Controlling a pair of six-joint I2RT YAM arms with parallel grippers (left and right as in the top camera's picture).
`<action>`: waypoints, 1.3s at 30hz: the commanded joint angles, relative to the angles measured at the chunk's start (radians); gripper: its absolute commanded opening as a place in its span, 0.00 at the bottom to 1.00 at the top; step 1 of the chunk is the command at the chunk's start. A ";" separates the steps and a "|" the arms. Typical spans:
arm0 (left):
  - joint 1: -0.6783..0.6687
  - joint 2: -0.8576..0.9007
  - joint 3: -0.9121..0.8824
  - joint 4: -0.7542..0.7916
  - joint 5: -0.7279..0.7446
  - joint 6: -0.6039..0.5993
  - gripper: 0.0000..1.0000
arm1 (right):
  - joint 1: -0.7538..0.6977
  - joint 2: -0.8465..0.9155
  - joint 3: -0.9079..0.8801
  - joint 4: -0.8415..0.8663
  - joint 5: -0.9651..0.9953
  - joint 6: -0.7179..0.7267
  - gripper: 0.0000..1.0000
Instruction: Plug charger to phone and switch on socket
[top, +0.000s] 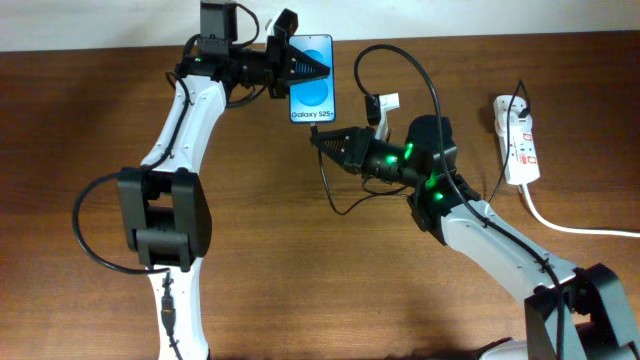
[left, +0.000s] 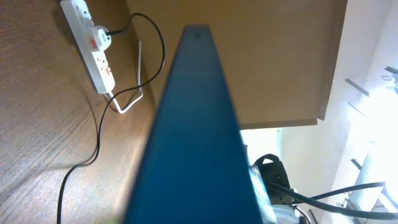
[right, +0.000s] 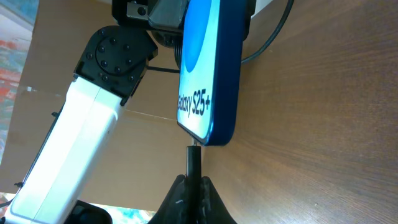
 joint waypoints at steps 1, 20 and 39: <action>0.001 -0.021 0.006 0.005 0.023 0.013 0.00 | -0.005 -0.004 0.011 0.011 0.037 -0.006 0.04; -0.080 -0.021 0.006 0.005 -0.015 0.013 0.00 | -0.005 0.002 0.011 0.058 0.171 0.039 0.04; 0.114 -0.021 0.006 0.024 -0.015 0.013 0.00 | -0.025 0.002 0.011 -0.435 0.085 -0.371 0.07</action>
